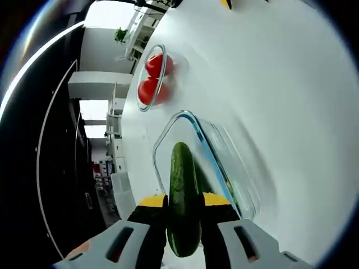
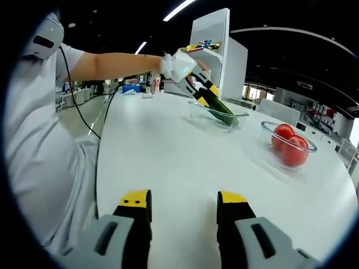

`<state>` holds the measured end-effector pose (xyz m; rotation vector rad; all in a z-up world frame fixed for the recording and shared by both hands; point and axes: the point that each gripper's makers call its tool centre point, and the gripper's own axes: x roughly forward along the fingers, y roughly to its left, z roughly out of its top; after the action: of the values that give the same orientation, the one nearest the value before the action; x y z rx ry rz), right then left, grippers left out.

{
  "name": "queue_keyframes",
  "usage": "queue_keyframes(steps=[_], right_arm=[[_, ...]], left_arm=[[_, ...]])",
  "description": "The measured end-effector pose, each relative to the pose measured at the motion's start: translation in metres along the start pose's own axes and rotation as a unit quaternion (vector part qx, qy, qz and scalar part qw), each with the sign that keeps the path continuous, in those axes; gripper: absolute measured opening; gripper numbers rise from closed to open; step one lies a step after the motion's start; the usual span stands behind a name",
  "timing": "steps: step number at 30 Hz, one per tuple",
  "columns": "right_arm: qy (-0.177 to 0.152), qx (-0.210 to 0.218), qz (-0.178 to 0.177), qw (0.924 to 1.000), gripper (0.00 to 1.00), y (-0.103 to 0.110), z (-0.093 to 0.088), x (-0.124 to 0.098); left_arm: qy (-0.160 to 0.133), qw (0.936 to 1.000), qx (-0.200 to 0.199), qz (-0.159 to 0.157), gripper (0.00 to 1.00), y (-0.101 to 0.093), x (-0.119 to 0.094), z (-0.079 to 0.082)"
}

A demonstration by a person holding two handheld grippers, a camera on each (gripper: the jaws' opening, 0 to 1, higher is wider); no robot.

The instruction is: Sort the scattered tomatoes and cucumbers on the table and place them into their respective storage containers

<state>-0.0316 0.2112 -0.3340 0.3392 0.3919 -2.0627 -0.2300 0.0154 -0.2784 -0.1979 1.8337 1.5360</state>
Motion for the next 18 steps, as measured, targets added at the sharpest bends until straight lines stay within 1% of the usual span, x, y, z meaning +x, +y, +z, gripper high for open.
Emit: queue_keyframes(steps=[3,7,8,12,14,15,16,17,18], right_arm=[[-0.003,0.0,0.002,1.0,0.45,0.0,0.002,0.001],[0.002,-0.002,0.003,1.0,0.45,0.0,0.0,0.002],[0.002,-0.002,0.003,1.0,0.45,0.0,-0.001,0.001],[0.0,0.0,-0.001,1.0,0.45,-0.002,0.0,-0.001],[0.0,0.0,-0.002,1.0,0.45,-0.002,0.0,-0.002],[0.0,0.0,-0.002,1.0,0.45,-0.002,0.0,-0.003],[0.001,0.0,-0.002,1.0,0.45,-0.002,0.0,-0.003],[0.001,0.0,-0.002,1.0,0.45,-0.001,0.0,-0.003],[0.001,0.0,-0.002,1.0,0.45,-0.001,0.0,-0.003]], left_arm=[[-0.002,0.9999,0.012,-0.004,0.23,0.0,0.001,0.002],[0.001,0.9993,0.037,-0.003,0.24,0.0,0.004,-0.001],[0.006,0.9995,0.029,-0.01,0.23,-0.002,0.005,-0.004],[0.014,0.9996,0.02,-0.015,0.23,-0.005,0.007,-0.012],[0.017,0.9996,0.015,-0.02,0.27,-0.007,0.006,-0.015],[0.021,0.9996,0.011,-0.017,0.29,-0.006,0.006,-0.017],[0.019,0.9998,-0.001,-0.007,0.29,-0.003,0.006,-0.018],[0.021,0.9998,-0.004,-0.004,0.29,0.0,0.004,-0.019],[0.012,0.9998,-0.014,-0.006,0.31,0.001,0.003,-0.017]])
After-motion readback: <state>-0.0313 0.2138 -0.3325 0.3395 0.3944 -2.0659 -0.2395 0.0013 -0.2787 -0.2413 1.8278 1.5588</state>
